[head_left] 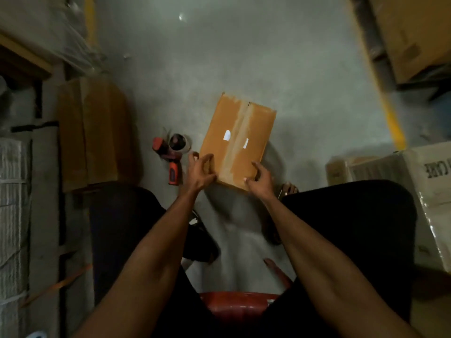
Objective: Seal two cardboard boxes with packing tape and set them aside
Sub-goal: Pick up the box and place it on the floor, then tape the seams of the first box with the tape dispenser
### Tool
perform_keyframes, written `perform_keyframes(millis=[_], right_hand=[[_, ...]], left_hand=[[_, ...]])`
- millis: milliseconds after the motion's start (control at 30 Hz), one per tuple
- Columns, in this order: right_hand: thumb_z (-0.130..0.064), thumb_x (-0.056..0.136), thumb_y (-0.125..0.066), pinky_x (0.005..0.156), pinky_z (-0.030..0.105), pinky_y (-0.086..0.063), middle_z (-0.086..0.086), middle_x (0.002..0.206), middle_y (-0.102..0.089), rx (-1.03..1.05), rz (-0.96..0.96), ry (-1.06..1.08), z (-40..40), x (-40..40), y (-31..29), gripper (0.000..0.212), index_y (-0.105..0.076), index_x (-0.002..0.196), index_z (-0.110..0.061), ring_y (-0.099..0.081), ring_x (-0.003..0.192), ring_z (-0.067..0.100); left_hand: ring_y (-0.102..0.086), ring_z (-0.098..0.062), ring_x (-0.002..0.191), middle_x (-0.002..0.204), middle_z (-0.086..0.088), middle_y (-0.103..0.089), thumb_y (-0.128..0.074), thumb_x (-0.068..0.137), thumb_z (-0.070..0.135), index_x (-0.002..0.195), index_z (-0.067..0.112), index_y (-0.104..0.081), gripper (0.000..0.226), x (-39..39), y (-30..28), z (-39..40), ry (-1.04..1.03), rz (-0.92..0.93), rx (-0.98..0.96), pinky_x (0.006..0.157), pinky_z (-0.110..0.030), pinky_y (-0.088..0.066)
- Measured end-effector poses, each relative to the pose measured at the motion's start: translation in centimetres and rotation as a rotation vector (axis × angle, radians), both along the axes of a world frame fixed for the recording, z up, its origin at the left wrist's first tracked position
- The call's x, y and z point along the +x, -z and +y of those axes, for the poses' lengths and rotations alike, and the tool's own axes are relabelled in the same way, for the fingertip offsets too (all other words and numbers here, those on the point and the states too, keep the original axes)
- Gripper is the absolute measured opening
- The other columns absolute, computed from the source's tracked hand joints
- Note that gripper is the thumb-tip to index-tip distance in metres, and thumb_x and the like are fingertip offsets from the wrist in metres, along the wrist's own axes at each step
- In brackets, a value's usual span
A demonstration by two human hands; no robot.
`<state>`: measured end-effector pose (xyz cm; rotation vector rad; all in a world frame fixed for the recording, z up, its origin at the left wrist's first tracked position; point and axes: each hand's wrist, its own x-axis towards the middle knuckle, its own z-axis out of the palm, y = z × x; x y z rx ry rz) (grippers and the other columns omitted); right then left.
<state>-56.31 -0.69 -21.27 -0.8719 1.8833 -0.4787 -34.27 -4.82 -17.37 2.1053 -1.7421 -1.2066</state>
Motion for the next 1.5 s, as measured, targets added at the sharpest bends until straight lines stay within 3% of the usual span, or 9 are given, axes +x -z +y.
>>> perform_keyframes(millis=[133,267,367,533,733,933,1200,1333,1500], right_hand=[[-0.017,0.076,-0.08,0.095,0.012,-0.028,0.004,0.138,-0.049,0.045,0.031,0.058,-0.4,2.3,-2.7,0.082,-0.045,0.147,-0.039,-0.042,0.128,0.022],[-0.032,0.084,-0.075,0.092,0.023,-0.04,0.013,0.124,-0.051,0.066,0.103,0.037,-0.1,4.3,-3.6,0.071,-0.042,0.146,-0.035,-0.055,0.117,0.034],[-0.048,0.086,-0.067,0.095,0.045,-0.047,0.022,0.135,-0.051,0.081,0.445,-0.177,-0.1,6.5,-3.9,0.08,-0.03,0.153,-0.025,-0.058,0.117,0.042],[-0.058,0.089,-0.058,0.117,0.069,-0.008,0.012,0.169,-0.009,-0.264,0.611,-0.809,-2.1,9.9,-3.3,0.094,-0.011,0.162,-0.022,-0.001,0.156,0.034],[-0.061,0.092,-0.057,0.122,0.061,-0.009,0.003,0.171,0.01,-0.359,0.593,-1.156,-5.6,12.3,1.0,0.102,0.003,0.163,-0.019,0.01,0.157,0.025],[-0.048,0.093,-0.061,0.121,0.057,-0.011,0.003,0.171,0.002,-0.473,0.749,-1.134,-4.9,11.9,4.3,0.097,-0.002,0.163,-0.018,0.002,0.158,0.023],[-0.053,0.091,-0.061,0.123,0.057,-0.007,0.006,0.171,0.002,-0.517,0.762,-1.125,-5.0,11.8,5.8,0.1,-0.002,0.163,-0.017,0.002,0.157,0.025],[-0.053,0.086,-0.069,0.123,0.057,-0.007,0.005,0.171,0.003,-0.486,0.705,-1.135,-5.2,11.9,5.0,0.109,-0.001,0.163,-0.017,0.004,0.157,0.025],[-0.056,0.085,-0.069,0.123,0.059,0.001,-0.001,0.17,0.01,-0.321,0.48,-1.176,-6.3,11.7,2.4,0.111,0.003,0.163,-0.022,0.013,0.156,0.021]], left_hand=[[-0.039,-0.028,0.136,0.147,-0.018,-0.031,-0.087,0.071,0.014,0.136,0.021,-0.064,0.069,0.5,2.0,-0.9,-0.06,0.076,-0.046,0.107,-0.013,-0.026],[-0.046,-0.013,0.134,0.149,-0.011,-0.045,-0.082,0.068,0.002,0.133,0.02,-0.067,0.07,1.4,2.2,-1.6,-0.176,0.224,-0.122,0.103,-0.01,-0.033],[-0.062,0.007,0.104,0.129,-0.001,-0.063,-0.067,0.076,-0.015,0.135,0.007,-0.062,0.063,1.6,2.4,-2.6,-0.527,0.433,-0.15,0.088,-0.006,-0.046],[-0.066,-0.042,0.108,0.113,-0.021,-0.073,-0.057,0.091,-0.001,0.109,-0.001,-0.072,0.023,4.3,7.1,-3.8,-1.097,0.384,-0.023,0.096,-0.048,-0.054],[-0.063,-0.041,0.112,0.117,-0.02,-0.069,-0.062,0.083,0.024,0.114,0.004,-0.065,0.037,5.9,8.3,-3.5,-0.646,-0.032,0.207,0.087,-0.042,-0.051],[-0.042,-0.04,0.135,0.148,-0.02,-0.043,-0.065,0.089,0.037,0.145,0.01,-0.041,0.067,7.3,11.2,-5.9,-0.527,-0.272,0.405,0.108,-0.05,-0.038],[-0.049,-0.04,0.133,0.145,-0.02,-0.048,-0.069,0.09,0.033,0.151,0.009,-0.031,0.076,8.4,12.9,-7.5,-0.681,-0.096,0.484,0.105,-0.05,-0.047],[-0.06,-0.034,0.125,0.136,-0.012,-0.063,-0.063,0.086,0.051,0.132,0.016,-0.063,0.058,8.7,9.7,-7.3,-0.782,-0.083,0.372,0.097,-0.04,-0.051],[-0.066,-0.034,0.11,0.119,-0.012,-0.07,-0.06,0.078,0.052,0.117,0.01,-0.069,0.057,8.1,3.1,-7.7,-0.817,0.05,0.279,0.088,-0.036,-0.054]])
